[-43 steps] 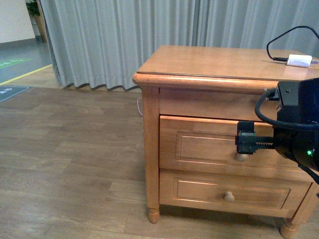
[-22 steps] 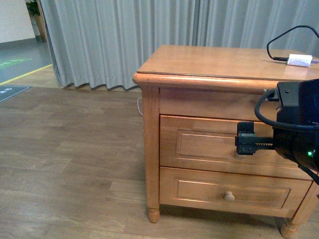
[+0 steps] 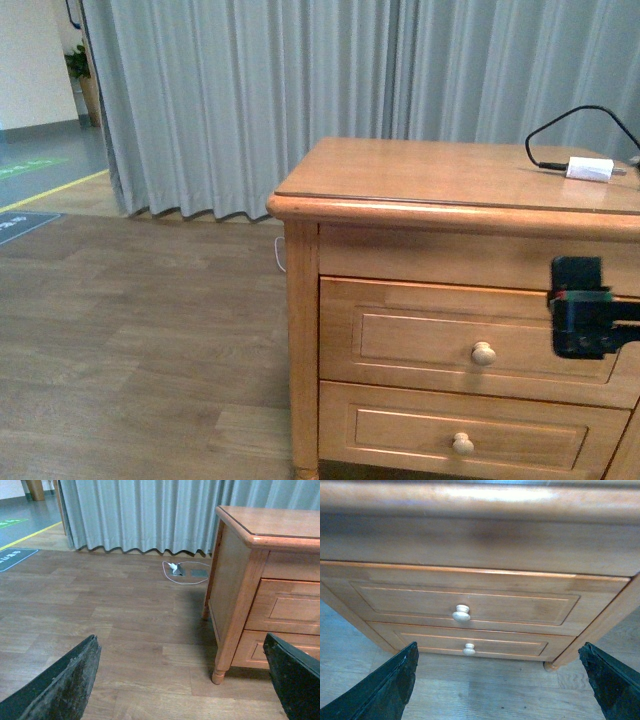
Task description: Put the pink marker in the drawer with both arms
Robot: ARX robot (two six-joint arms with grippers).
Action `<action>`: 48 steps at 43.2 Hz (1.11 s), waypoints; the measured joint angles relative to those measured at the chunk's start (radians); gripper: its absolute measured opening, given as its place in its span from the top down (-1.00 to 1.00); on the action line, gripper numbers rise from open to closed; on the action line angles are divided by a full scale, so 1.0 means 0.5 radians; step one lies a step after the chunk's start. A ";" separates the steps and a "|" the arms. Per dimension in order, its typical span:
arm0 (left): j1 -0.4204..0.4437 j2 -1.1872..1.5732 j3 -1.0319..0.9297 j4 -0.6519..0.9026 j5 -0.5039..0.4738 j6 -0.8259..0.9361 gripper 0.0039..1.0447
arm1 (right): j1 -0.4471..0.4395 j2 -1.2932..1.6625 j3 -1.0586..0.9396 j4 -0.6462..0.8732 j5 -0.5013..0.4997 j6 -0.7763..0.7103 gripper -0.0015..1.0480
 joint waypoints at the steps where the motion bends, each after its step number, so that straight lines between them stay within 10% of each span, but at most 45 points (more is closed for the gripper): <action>1: 0.000 0.000 0.000 0.000 0.000 0.000 -0.89 | 0.002 -0.121 -0.011 -0.096 -0.002 0.006 -0.84; 16: 0.000 0.000 0.000 0.000 0.000 0.000 -0.89 | 0.243 -1.475 0.018 -1.314 0.177 0.153 -0.84; 29: 0.000 0.000 0.000 0.000 0.000 0.000 -0.89 | 0.301 -1.698 0.075 -1.457 0.285 0.356 -0.83; 36: 0.000 0.000 0.000 0.000 -0.001 0.000 -0.89 | 0.203 -1.900 -0.307 -0.767 0.186 -0.018 -0.35; 48: 0.000 0.000 0.000 0.000 0.000 0.000 -0.89 | -0.060 -2.203 -0.785 -0.587 -0.056 -0.174 0.80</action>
